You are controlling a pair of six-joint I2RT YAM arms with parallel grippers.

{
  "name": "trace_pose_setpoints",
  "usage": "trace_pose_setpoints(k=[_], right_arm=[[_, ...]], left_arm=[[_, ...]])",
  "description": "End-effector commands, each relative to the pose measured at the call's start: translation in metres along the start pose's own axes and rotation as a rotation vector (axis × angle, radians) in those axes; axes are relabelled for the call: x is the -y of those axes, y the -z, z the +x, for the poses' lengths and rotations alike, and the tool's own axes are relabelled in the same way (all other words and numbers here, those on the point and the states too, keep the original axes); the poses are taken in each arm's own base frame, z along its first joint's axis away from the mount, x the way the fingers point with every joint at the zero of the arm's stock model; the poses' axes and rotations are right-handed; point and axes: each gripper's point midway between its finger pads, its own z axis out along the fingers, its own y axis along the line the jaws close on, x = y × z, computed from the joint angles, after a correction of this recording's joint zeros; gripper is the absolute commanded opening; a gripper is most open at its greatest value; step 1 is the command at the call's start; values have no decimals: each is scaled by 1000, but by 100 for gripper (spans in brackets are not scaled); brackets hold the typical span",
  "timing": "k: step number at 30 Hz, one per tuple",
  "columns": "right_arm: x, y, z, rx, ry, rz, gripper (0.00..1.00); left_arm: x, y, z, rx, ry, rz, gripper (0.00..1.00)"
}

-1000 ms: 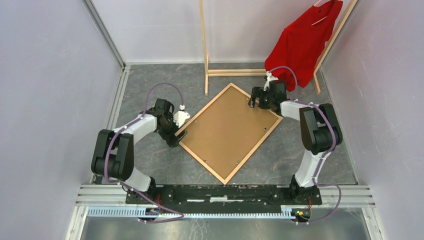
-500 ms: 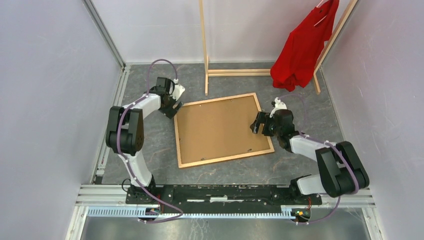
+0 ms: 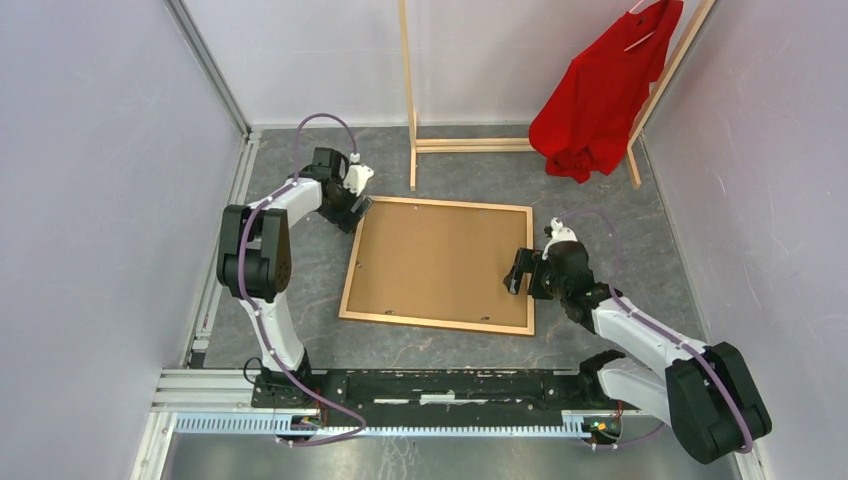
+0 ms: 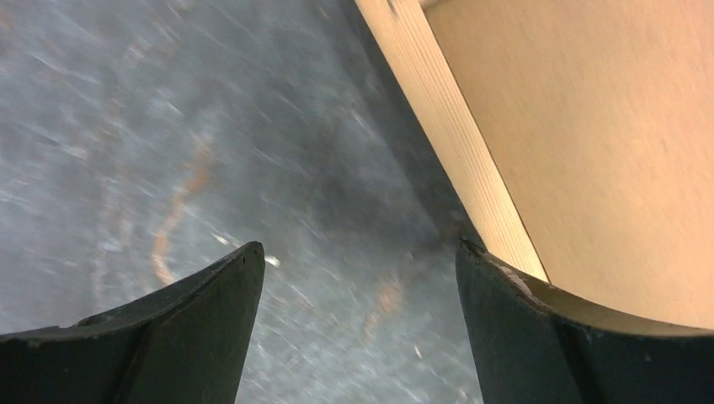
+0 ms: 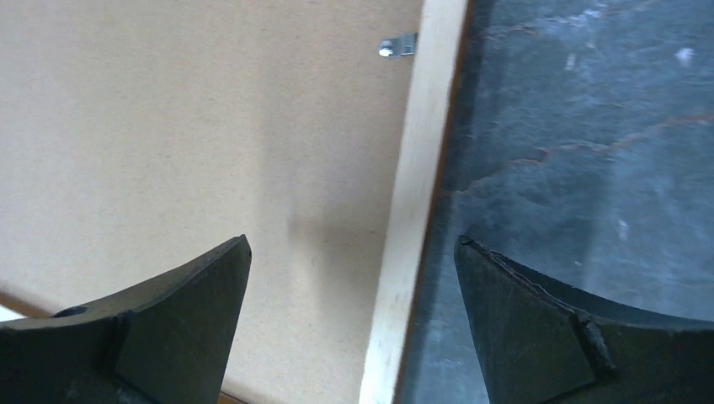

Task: Put the photo into the frame
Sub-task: Adjust the photo frame at the center of the board, then install the photo frame at the center of the board.

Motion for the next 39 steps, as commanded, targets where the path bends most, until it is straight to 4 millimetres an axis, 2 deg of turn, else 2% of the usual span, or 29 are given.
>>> trace_pose_setpoints(k=[1, 4, 5, 8, 11, 14, 17, 19, 21, 22, 24, 27, 31, 39], right_arm=[[16, 13, -18, -30, 69, 150, 98], [-4, 13, -42, 25, 72, 82, 98], [-15, 13, -55, 49, 73, 49, 98], [-40, 8, -74, 56, 101, 11, 98], [-98, -2, -88, 74, 162, -145, 96], [-176, -16, -88, 53, 238, -368, 93], [-248, -26, -77, 14, 293, -585, 89], [-284, -40, -61, -38, 335, -692, 86], [-318, -44, -55, -54, 378, -792, 85], [-328, -50, -47, -76, 400, -817, 84], [-347, -61, -42, -97, 431, -858, 83], [-356, -87, -28, -149, 449, -861, 82], [-362, -109, -17, -186, 461, -867, 81], [-367, -118, 14, -250, 486, -917, 79]], left_arm=[[18, 36, 29, -33, 51, 190, 88], [22, 51, 39, -25, 81, 285, 85], [32, 54, 42, -27, 86, 337, 83], [58, 60, 41, 9, 106, 461, 83], [76, 61, 40, 38, 132, 547, 80], [83, 51, 48, 9, 156, 581, 69], [92, 43, 57, -16, 171, 621, 58], [95, 42, 60, -20, 169, 634, 50], [88, 41, 65, -14, 199, 635, 43], [89, 41, 66, -14, 203, 642, 39], [90, 42, 68, -13, 208, 658, 31], [90, 46, 67, 8, 229, 700, 23], [84, 44, 67, 15, 260, 718, 19], [86, 37, 74, -9, 303, 744, 18]])
